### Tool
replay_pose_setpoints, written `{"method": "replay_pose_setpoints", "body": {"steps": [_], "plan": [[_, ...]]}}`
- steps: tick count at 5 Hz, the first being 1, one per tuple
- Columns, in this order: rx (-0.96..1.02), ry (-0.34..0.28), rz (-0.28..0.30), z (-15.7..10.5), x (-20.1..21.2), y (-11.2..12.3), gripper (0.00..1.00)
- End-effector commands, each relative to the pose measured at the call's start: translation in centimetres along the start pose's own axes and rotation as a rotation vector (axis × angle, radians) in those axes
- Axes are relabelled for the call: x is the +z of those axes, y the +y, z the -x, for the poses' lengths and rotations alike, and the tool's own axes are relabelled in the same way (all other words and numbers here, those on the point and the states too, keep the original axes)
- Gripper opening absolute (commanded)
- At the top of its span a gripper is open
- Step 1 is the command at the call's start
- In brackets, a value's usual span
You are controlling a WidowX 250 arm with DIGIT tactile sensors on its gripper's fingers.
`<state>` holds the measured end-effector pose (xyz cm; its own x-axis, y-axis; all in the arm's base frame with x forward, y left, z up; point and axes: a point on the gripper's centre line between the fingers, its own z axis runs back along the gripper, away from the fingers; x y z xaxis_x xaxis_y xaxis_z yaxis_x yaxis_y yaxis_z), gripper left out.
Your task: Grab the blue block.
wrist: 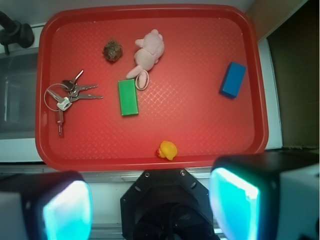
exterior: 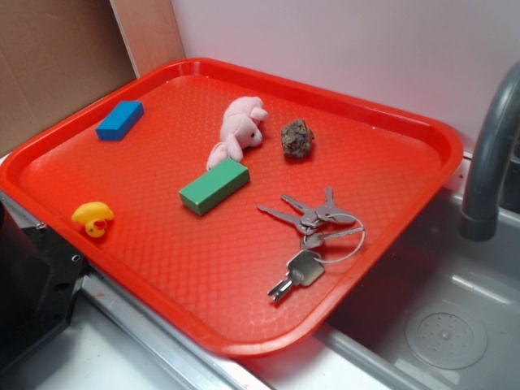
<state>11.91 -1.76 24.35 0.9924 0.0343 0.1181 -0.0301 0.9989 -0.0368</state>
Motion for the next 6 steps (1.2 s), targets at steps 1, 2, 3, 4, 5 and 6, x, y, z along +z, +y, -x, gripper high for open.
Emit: {"method": "replay_pose_setpoints", "body": {"steps": [1, 2, 3, 4, 5, 6], "plan": [[0.000, 0.000, 0.000, 0.0, 0.0, 0.0, 1.00], [0.139, -0.007, -0.047, -2.1, -3.5, 3.7, 1.00], [0.193, -0.006, -0.069, -4.0, -7.2, 6.8, 1.00], [0.197, -0.010, -0.083, -5.1, -11.3, 10.1, 1.00], [0.256, 0.045, -0.097, -6.3, -16.5, 12.8, 1.00], [0.302, 0.049, -0.093, -5.8, -19.3, 15.1, 1.00]]}}
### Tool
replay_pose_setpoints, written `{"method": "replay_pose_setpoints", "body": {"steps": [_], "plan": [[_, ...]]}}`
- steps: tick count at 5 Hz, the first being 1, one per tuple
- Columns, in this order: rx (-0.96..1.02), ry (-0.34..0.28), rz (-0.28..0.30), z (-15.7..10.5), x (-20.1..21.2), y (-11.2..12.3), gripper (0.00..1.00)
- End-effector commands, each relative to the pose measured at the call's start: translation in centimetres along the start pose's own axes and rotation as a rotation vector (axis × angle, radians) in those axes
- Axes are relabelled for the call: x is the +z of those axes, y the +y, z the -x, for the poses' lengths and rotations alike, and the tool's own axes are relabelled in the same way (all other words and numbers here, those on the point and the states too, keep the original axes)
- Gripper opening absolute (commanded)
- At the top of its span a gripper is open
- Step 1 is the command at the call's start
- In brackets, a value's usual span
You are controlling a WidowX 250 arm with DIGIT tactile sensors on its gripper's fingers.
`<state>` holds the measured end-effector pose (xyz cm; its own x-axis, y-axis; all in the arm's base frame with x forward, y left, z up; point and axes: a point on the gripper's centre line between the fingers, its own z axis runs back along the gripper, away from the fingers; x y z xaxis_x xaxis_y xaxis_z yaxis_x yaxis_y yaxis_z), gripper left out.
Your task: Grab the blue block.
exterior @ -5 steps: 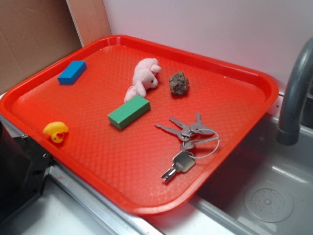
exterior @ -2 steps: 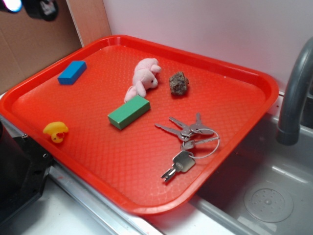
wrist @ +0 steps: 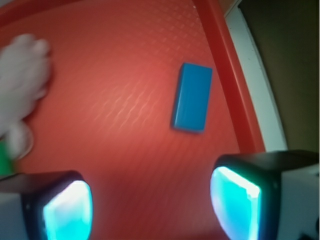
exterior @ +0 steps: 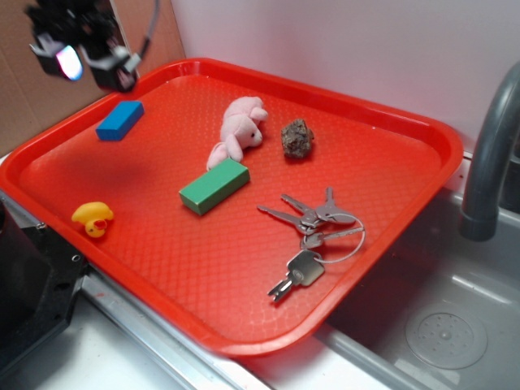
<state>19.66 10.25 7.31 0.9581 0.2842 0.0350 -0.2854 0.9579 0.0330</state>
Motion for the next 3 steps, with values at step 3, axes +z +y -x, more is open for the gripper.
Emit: {"method": "replay_pose_setpoints", "body": {"steps": [3], "plan": [[0.042, 0.037, -0.045, -3.2, -5.9, 1.8, 1.00]]}}
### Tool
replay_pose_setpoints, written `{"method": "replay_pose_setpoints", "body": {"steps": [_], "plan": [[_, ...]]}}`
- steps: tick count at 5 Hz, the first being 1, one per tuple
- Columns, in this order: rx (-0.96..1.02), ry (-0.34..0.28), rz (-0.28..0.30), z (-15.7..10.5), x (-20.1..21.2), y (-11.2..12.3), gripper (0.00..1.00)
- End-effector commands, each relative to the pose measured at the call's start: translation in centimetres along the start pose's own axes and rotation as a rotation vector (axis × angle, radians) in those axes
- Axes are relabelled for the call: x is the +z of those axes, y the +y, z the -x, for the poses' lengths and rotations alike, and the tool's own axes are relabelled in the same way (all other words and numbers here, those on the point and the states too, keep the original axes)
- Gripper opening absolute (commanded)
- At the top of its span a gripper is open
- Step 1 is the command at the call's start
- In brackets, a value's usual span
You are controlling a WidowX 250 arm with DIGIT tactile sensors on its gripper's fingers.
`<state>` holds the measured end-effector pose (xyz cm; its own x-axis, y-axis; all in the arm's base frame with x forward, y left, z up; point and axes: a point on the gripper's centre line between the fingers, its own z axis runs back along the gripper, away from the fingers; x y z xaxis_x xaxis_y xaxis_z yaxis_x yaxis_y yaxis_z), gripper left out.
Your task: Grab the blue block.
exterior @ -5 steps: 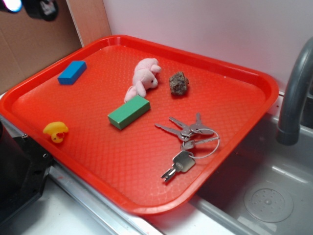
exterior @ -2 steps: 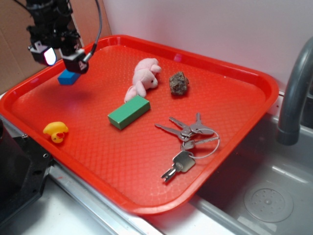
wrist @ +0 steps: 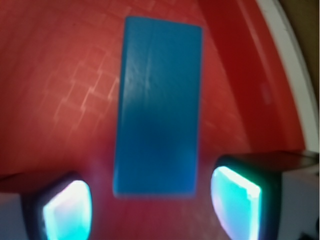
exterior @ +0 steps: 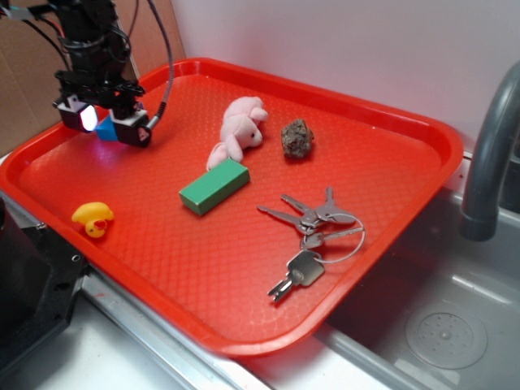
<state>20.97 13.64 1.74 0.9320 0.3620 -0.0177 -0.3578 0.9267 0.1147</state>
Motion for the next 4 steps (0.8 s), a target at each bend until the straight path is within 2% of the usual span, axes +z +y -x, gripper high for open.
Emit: {"method": "replay_pose_setpoints", "body": {"steps": [1, 2, 3, 4], "plan": [[-0.053, -0.012, 0.032, -1.2, -0.3, -1.6, 1.00], [-0.017, -0.038, 0.054, -0.7, 0.0, -1.4, 0.00], [-0.070, -0.089, 0.102, 0.4, 1.5, -1.8, 0.00], [-0.108, -0.104, 0.194, 2.3, 4.8, -2.6, 0.00]]}}
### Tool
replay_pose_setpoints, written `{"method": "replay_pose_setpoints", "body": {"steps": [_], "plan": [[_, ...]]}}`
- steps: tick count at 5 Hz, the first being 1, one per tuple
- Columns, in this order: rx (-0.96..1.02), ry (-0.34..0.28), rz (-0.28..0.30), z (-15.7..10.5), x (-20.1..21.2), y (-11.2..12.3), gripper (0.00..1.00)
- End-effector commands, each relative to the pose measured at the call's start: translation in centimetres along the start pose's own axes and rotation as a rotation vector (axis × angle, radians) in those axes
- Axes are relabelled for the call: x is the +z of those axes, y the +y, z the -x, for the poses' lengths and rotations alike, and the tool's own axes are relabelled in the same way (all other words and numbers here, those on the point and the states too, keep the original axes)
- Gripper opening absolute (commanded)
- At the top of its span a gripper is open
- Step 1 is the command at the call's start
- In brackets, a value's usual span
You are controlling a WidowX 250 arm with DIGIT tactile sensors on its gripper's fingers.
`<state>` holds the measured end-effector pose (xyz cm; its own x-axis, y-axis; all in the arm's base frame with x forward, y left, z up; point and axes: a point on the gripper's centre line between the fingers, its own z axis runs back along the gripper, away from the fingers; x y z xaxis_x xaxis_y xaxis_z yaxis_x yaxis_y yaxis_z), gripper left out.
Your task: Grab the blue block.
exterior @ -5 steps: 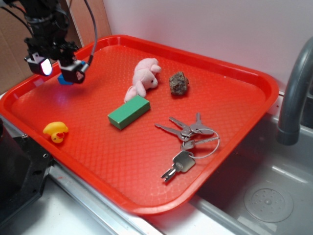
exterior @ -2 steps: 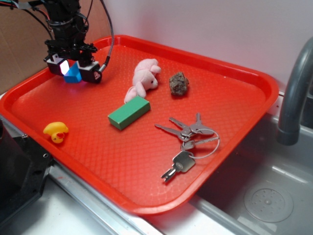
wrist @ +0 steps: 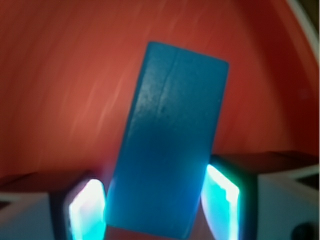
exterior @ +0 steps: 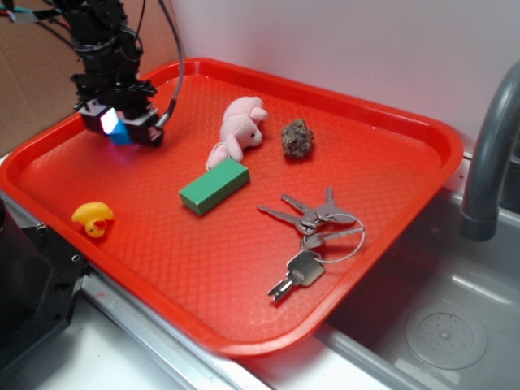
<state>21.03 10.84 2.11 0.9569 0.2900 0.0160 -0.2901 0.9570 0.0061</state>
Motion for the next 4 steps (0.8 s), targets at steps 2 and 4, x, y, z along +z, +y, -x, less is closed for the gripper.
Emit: {"method": "replay_pose_setpoints", "body": {"steps": [2, 4], "plan": [[-0.197, -0.039, 0.012, 4.0, 13.8, -5.0, 0.00], [-0.320, -0.042, 0.071, 5.1, 19.1, -8.0, 0.00]]}}
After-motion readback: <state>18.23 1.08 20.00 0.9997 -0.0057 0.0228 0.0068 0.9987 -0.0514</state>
